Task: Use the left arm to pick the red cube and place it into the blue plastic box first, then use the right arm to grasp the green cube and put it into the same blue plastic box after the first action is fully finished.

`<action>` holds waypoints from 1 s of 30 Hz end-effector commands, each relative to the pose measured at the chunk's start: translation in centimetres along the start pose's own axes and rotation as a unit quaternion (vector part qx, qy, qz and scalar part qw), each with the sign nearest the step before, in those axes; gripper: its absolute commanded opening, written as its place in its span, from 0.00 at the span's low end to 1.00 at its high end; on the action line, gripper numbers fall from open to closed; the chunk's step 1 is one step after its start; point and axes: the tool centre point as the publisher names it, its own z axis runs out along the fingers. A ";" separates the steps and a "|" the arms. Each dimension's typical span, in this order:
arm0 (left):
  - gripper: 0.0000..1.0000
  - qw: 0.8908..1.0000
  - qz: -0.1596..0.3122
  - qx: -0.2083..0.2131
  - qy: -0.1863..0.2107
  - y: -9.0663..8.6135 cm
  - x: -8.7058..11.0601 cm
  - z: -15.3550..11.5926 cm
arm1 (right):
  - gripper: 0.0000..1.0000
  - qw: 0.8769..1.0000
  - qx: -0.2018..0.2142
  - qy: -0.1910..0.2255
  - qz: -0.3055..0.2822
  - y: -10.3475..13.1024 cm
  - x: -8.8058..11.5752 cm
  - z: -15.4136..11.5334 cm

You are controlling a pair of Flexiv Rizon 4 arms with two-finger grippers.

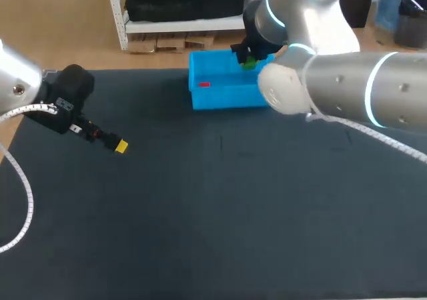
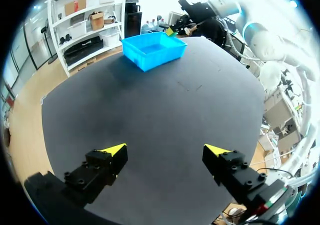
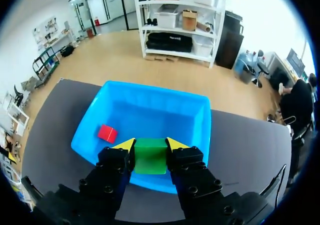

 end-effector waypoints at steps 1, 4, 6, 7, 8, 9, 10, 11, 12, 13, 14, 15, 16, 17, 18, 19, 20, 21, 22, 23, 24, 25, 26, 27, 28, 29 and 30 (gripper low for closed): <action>1.00 1.000 0.001 0.001 -0.002 0.1 0.1 0.1 | 0.00 0.998 -0.010 0.054 0.004 -0.7 -1.1 2.7; 1.00 1.000 0.001 0.001 -0.002 0.1 0.1 0.1 | 0.00 0.998 -0.016 0.058 0.013 -1.0 -0.9 3.2; 1.00 1.000 0.001 0.001 -0.002 0.1 0.1 0.1 | 0.00 0.998 -0.021 0.060 0.019 -1.2 -0.8 3.4; 1.00 1.000 0.001 0.001 -0.002 0.1 0.1 0.1 | 0.00 0.998 -0.021 0.062 0.019 -1.2 -0.8 3.5; 1.00 1.000 0.001 0.001 -0.002 0.1 0.1 0.1 | 0.00 0.998 -0.022 0.063 0.019 -1.2 -0.8 3.5; 1.00 1.000 0.001 0.001 -0.002 0.1 0.1 0.1 | 0.00 0.998 -0.022 0.064 0.019 -1.2 -0.7 3.6; 1.00 1.000 0.001 0.001 -0.002 0.1 0.1 0.1 | 0.00 0.997 -0.023 0.065 0.019 -1.2 -0.7 3.7; 1.00 1.000 0.001 0.001 -0.002 0.1 0.1 0.1 | 0.00 0.997 -0.023 0.066 0.019 -1.1 -0.7 3.7; 1.00 1.000 0.001 0.001 -0.002 0.1 0.1 0.1 | 0.00 0.997 -0.024 0.067 0.020 -1.1 -0.6 3.7; 1.00 1.000 0.001 0.001 -0.002 0.1 0.1 0.1 | 0.00 0.997 -0.024 0.067 0.020 -1.1 -0.6 3.8; 1.00 1.000 0.001 0.001 -0.002 0.1 0.1 0.1 | 0.00 0.997 -0.025 0.069 0.020 -1.2 -0.5 3.8; 1.00 1.000 0.001 0.001 -0.002 0.1 0.1 0.1 | 0.00 0.997 -0.026 0.070 0.021 -1.2 -0.5 3.8; 1.00 1.000 0.001 0.001 -0.002 0.1 0.1 0.1 | 0.00 0.997 -0.027 0.072 0.023 -1.2 -0.5 3.8; 1.00 1.000 0.001 0.001 -0.002 0.1 0.1 0.1 | 0.00 0.997 -0.028 0.073 0.024 -1.2 -0.5 3.8; 1.00 1.000 0.001 0.001 -0.002 0.1 0.1 0.1 | 0.00 0.996 -0.028 0.076 0.025 -1.1 -0.4 3.8; 1.00 1.000 0.001 0.001 -0.002 0.1 0.1 0.1 | 0.27 0.996 -0.029 0.077 0.026 -1.1 -0.3 3.8; 1.00 1.000 0.001 0.001 -0.002 0.1 0.1 0.1 | 0.44 0.996 -0.029 0.078 0.026 -1.1 -0.2 3.8; 1.00 1.000 0.001 0.001 -0.002 0.1 0.1 0.1 | 0.85 0.996 -0.030 0.079 0.026 -1.0 -0.1 3.7; 1.00 1.000 0.001 0.001 -0.002 0.1 0.1 0.1 | 1.00 0.996 -0.031 0.080 0.026 -1.0 0.0 3.6; 1.00 1.000 0.001 0.001 -0.002 0.1 0.1 0.1 | 1.00 0.996 -0.033 0.080 0.025 -0.9 0.0 3.5; 1.00 1.000 0.001 0.001 -0.002 0.1 0.1 0.1 | 1.00 0.996 -0.034 0.080 0.025 -1.0 0.0 3.4; 1.00 1.000 0.001 0.001 -0.002 0.1 0.1 0.1 | 1.00 0.996 -0.036 0.081 0.023 -0.9 0.0 3.2; 1.00 1.000 0.001 0.001 -0.002 0.1 0.1 0.1 | 1.00 0.996 -0.038 0.082 0.021 -0.8 0.0 3.0; 1.00 1.000 0.001 0.001 -0.002 0.1 0.1 0.1 | 1.00 0.996 -0.037 0.084 0.018 -0.7 -0.1 2.7; 1.00 1.000 0.001 0.001 -0.002 0.1 0.1 0.1 | 1.00 0.996 -0.036 0.084 0.017 -0.7 -0.1 2.4; 1.00 1.000 0.001 0.001 -0.002 0.1 0.1 0.1 | 1.00 0.996 -0.036 0.084 0.016 -0.6 -0.1 2.0; 1.00 1.000 0.001 0.001 -0.002 0.1 0.1 0.1 | 1.00 0.996 -0.036 0.084 0.015 -0.3 -0.1 1.5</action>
